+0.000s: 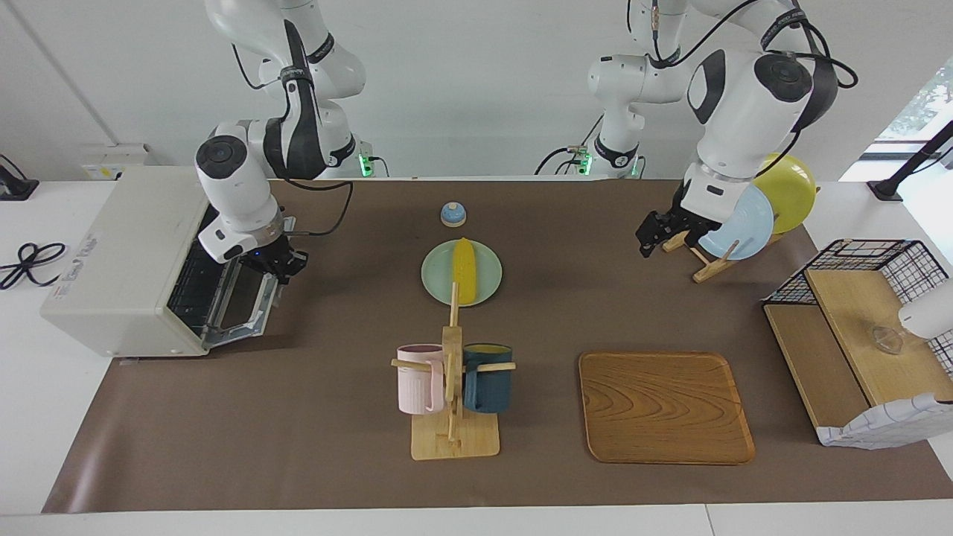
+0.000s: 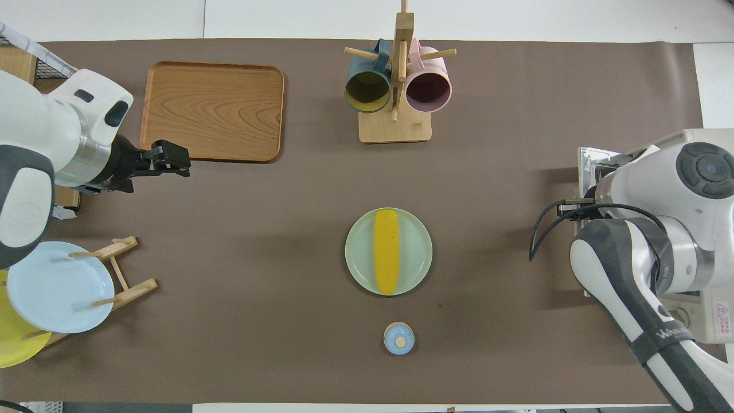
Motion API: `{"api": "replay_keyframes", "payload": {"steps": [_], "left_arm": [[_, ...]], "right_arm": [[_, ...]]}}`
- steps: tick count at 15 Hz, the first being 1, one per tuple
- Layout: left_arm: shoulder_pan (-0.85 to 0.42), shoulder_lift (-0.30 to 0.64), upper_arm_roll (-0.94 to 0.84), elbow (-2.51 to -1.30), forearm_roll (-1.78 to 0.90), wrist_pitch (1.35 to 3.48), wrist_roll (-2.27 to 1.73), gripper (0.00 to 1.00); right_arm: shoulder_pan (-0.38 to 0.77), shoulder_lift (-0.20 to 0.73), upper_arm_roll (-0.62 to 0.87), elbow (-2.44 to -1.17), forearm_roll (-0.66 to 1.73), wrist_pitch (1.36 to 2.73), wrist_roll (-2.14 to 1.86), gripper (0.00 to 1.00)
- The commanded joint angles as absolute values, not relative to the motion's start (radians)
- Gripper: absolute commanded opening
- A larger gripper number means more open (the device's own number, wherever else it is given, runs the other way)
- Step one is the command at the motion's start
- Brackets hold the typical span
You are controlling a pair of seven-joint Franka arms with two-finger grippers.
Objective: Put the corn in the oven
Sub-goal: 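Withdraw the left gripper while the right gripper reaches the green plate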
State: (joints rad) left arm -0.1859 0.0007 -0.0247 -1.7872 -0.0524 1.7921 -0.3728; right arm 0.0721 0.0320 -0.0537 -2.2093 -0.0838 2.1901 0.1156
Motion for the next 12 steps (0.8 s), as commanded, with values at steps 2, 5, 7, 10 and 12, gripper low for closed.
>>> {"api": "replay_keyframes", "payload": {"steps": [2,5,7,10,12], "left_arm": [[-0.172,-0.058,-0.035,-1.792,-0.017,1.671,-0.292,1.00],[-0.172,-0.063,-0.038,-1.792,-0.017,1.551,-0.253,1.00],[-0.184,-0.058,-0.034,-1.792,-0.017,1.497,-0.238,1.00],[-0.178,-0.019,-0.035,-1.708,-0.018,1.482,-0.236,1.00],[-0.172,0.027,-0.040,-1.604,-0.026,1.439,-0.238,1.00]], "right_arm": [[0.029,0.129,-0.089,-2.206,-0.141,2.302,0.120,0.00],[0.035,0.161,-0.089,-2.206,-0.100,2.318,0.127,0.00],[0.037,0.166,-0.087,-2.204,-0.084,2.322,0.132,0.00],[0.037,0.164,-0.077,-2.206,-0.083,2.319,0.132,0.00],[0.037,0.164,-0.040,-2.206,-0.078,2.316,0.144,0.00]]}}
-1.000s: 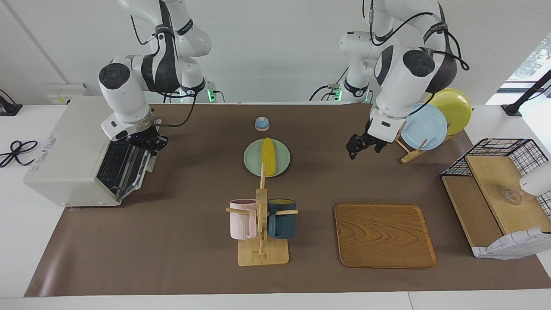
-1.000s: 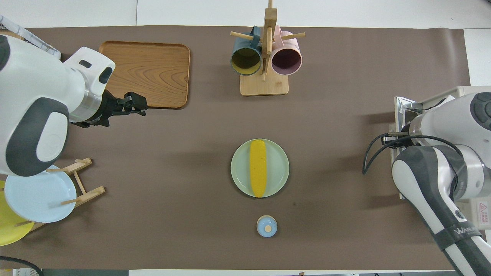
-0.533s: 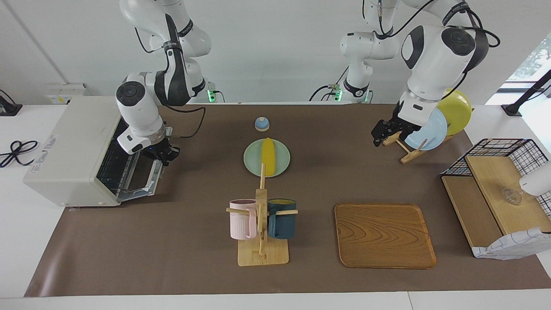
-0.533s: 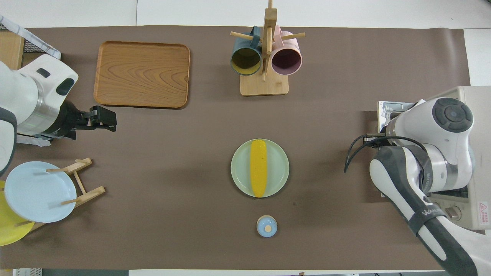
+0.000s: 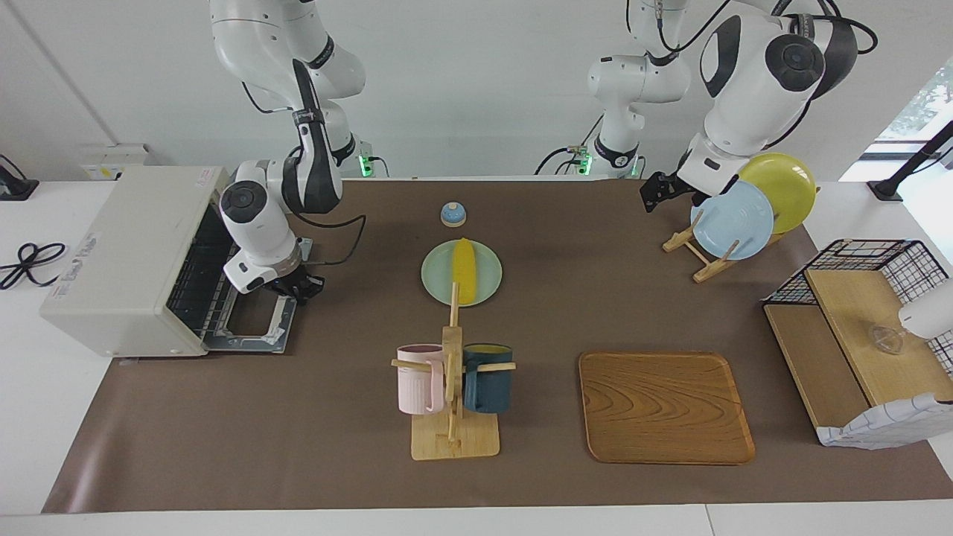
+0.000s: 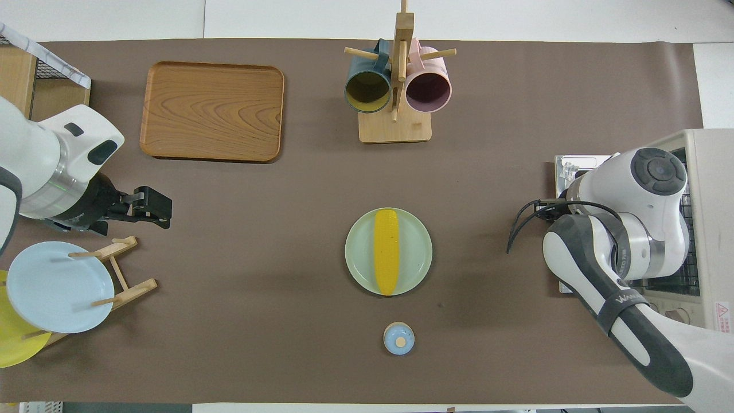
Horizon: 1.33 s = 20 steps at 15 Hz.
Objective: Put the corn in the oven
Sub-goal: 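Withdraw the left gripper while the right gripper reaches the green plate, then grasp the green plate rim holding the corn with the right gripper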
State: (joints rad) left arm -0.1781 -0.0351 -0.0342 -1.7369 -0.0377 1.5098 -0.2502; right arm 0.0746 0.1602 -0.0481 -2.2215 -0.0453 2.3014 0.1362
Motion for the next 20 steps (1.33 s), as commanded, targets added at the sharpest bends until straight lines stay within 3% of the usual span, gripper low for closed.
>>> {"api": "replay_keyframes", "payload": {"steps": [1,6,7,8,9,10,13,14,15,16,20], "left_arm": [[-0.170,0.046,-0.040,-1.574,-0.029,1.428,-0.239,1.00],[-0.170,0.011,-0.032,-1.612,-0.069,1.511,-0.236,1.00],[-0.175,0.006,-0.032,-1.627,-0.069,1.525,-0.238,1.00],[-0.178,0.002,-0.032,-1.637,-0.069,1.531,-0.238,1.00],[-0.179,-0.002,-0.032,-1.641,-0.069,1.532,-0.239,1.00],[-0.179,-0.002,-0.034,-1.638,-0.069,1.526,-0.239,1.00],[-0.166,0.009,-0.040,-1.617,-0.067,1.520,-0.239,1.00],[-0.164,0.012,-0.040,-1.617,-0.067,1.520,-0.239,1.00],[-0.164,0.020,-0.040,-1.615,-0.067,1.520,-0.239,1.00],[-0.163,0.029,-0.037,-1.611,-0.067,1.520,-0.241,1.00],[-0.166,0.031,-0.034,-1.597,-0.067,1.519,-0.241,1.00]], "right_arm": [[0.037,0.164,-0.019,-2.203,-0.072,2.318,0.181,0.00],[0.037,0.153,0.090,-2.132,-0.069,2.235,0.264,0.00],[0.037,0.153,0.110,-2.108,-0.066,2.217,0.305,0.09],[0.037,0.153,0.135,-2.099,-0.064,2.214,0.348,0.45],[0.037,0.152,0.162,-2.095,-0.066,2.215,0.366,0.74],[0.037,0.155,0.202,-2.080,-0.066,2.218,0.364,0.80],[0.037,0.182,0.296,-2.001,-0.064,2.197,0.388,0.79],[0.038,0.198,0.326,-1.959,-0.063,2.157,0.393,0.84],[0.058,0.209,0.357,-1.903,-0.057,2.110,0.425,1.00],[0.110,0.236,0.357,-1.838,-0.060,2.059,0.501,1.00],[0.367,0.505,0.353,-1.467,-0.223,1.878,0.821,1.00]]}}
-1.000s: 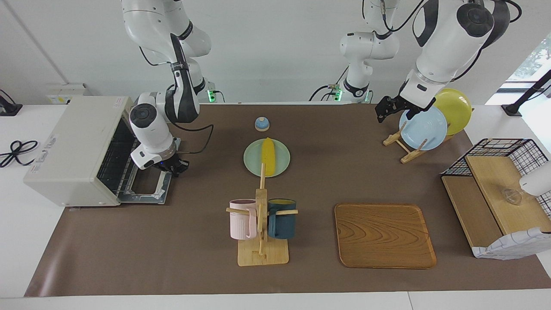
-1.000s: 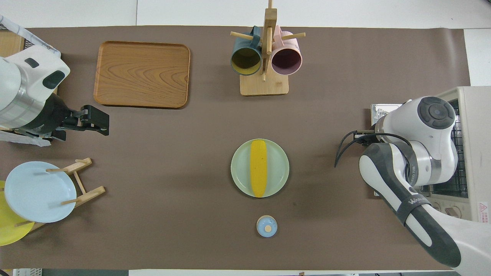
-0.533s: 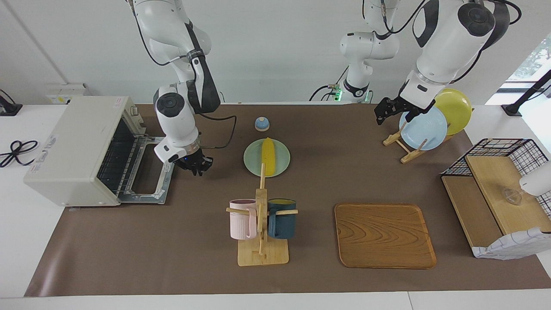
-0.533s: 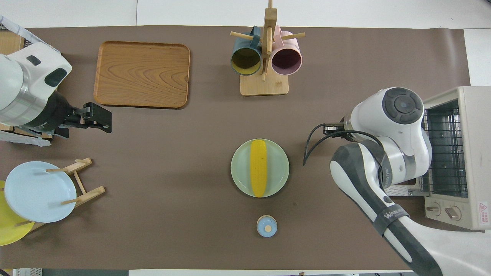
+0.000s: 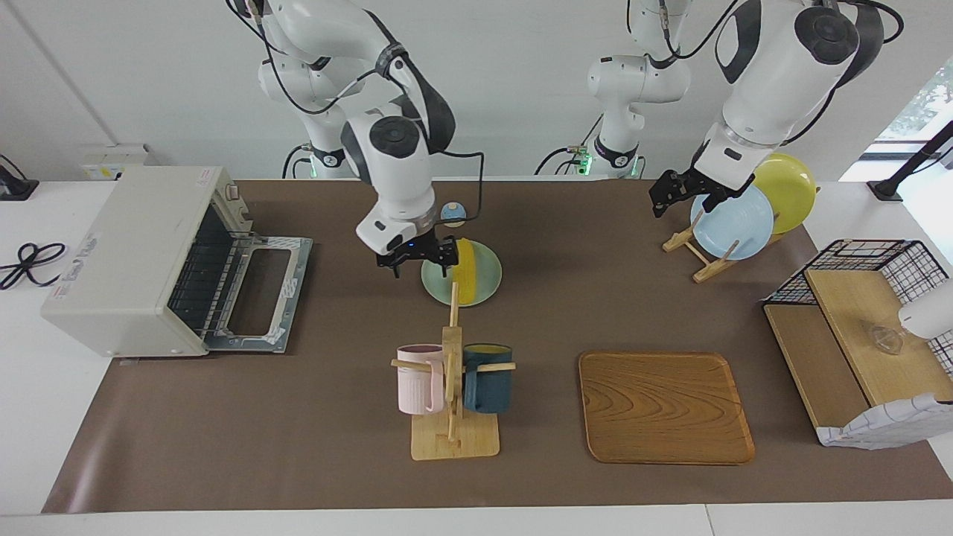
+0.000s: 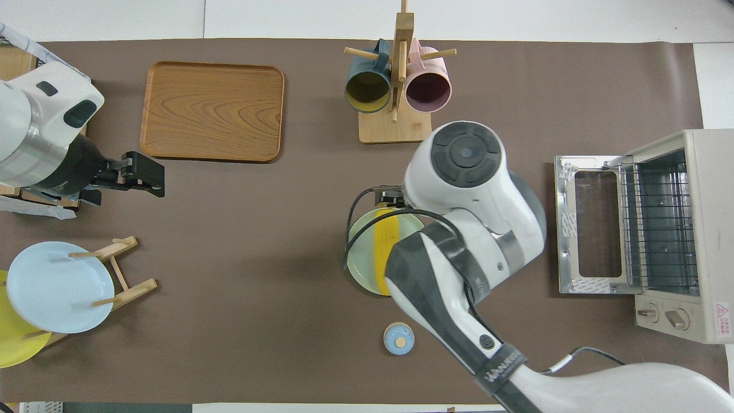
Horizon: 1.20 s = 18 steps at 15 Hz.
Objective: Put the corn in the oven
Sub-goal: 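Grasp the green plate rim holding the corn with the right gripper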
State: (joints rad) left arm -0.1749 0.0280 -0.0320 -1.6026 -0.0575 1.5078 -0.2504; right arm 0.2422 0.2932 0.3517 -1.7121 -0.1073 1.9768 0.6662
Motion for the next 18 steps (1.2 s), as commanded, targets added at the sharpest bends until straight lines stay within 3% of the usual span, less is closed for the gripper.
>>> {"api": "replay_keyframes", "payload": {"steps": [1,4,8,10,13,18], "left_arm": [[-0.167,0.029,-0.034,-1.597,-0.067,1.519,-0.241,1.00],[-0.167,0.026,-0.037,-1.601,-0.067,1.520,-0.247,1.00],[-0.175,0.021,-0.035,-1.601,-0.067,1.519,-0.250,1.00],[-0.175,0.018,-0.035,-1.601,-0.067,1.520,-0.250,1.00],[-0.172,0.017,-0.037,-1.601,-0.067,1.523,-0.250,1.00],[-0.166,0.015,-0.035,-1.601,-0.067,1.523,-0.250,1.00]], "right_arm": [[0.403,0.555,0.356,-1.427,-0.263,1.876,0.889,1.00],[0.426,0.581,0.357,-1.457,-0.262,2.009,0.969,1.00],[0.426,0.552,0.357,-1.572,-0.272,2.072,0.969,0.98],[0.426,0.540,0.357,-1.609,-0.272,2.082,0.969,0.72],[0.426,0.526,0.360,-1.650,-0.270,2.103,0.973,0.45],[0.426,0.497,0.362,-1.736,-0.270,2.155,0.980,0.32]]}}
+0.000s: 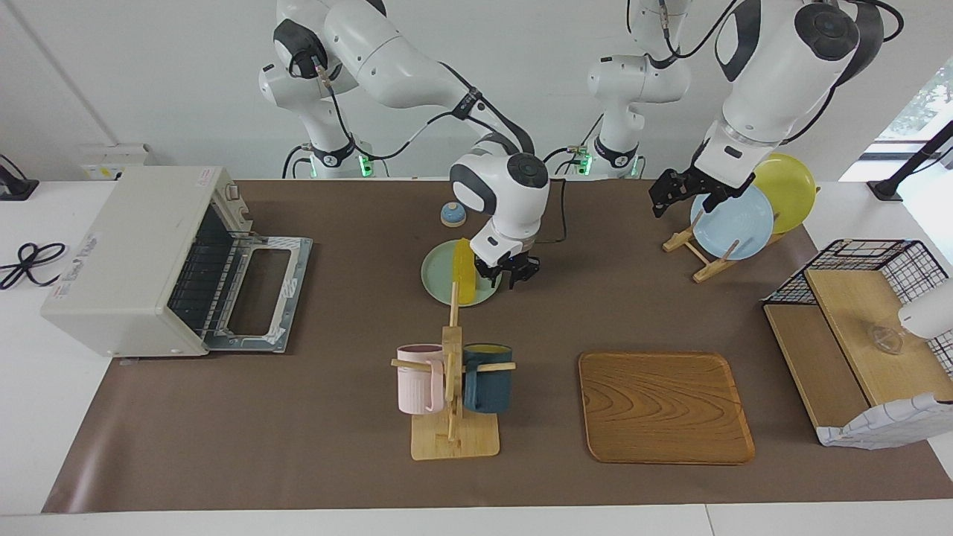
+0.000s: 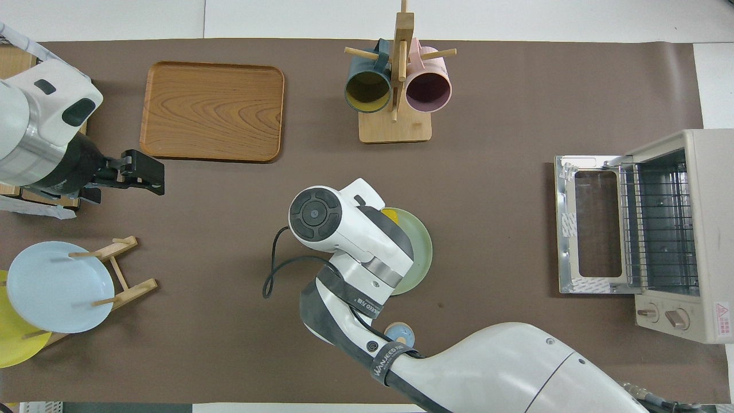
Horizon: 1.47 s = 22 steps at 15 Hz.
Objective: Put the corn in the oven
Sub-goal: 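Grasp the green plate rim holding the corn with the right gripper, then carry the plate with corn into the open toaster oven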
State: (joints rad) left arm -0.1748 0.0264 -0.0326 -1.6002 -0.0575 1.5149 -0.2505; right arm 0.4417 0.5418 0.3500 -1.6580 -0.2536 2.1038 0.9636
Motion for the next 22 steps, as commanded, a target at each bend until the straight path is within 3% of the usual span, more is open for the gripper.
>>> {"api": "replay_keyframes", "payload": {"steps": [1,2,4,8,12,14,17,22], "left_arm": [[-0.166,0.015,-0.035,-1.603,-0.067,1.523,-0.250,1.00],[-0.166,0.015,-0.035,-1.603,-0.067,1.523,-0.250,1.00],[-0.166,0.015,-0.035,-1.603,-0.067,1.523,-0.250,1.00],[-0.166,0.015,-0.035,-1.603,-0.067,1.525,-0.250,1.00],[-0.164,0.015,-0.035,-1.603,-0.067,1.525,-0.249,1.00],[-0.163,0.015,-0.034,-1.603,-0.067,1.525,-0.249,1.00],[-0.163,0.015,-0.035,-1.603,-0.067,1.525,-0.249,1.00],[-0.163,0.015,-0.034,-1.603,-0.067,1.525,-0.249,1.00]], "right_arm": [[0.426,0.494,0.362,-1.755,-0.270,2.172,0.980,0.30],[0.426,0.492,0.362,-1.761,-0.268,2.180,0.980,0.24],[0.426,0.491,0.362,-1.753,-0.268,2.148,0.980,0.00],[0.426,0.489,0.361,-1.732,-0.275,2.086,0.976,0.00],[0.405,0.502,0.353,-1.553,-0.313,1.815,0.876,0.00],[0.372,0.491,0.350,-1.532,-0.353,1.734,0.867,0.00],[0.275,0.402,0.351,-1.569,-0.357,1.657,0.741,0.00],[0.046,0.261,0.351,-1.708,-0.356,1.647,0.465,0.00]]}}
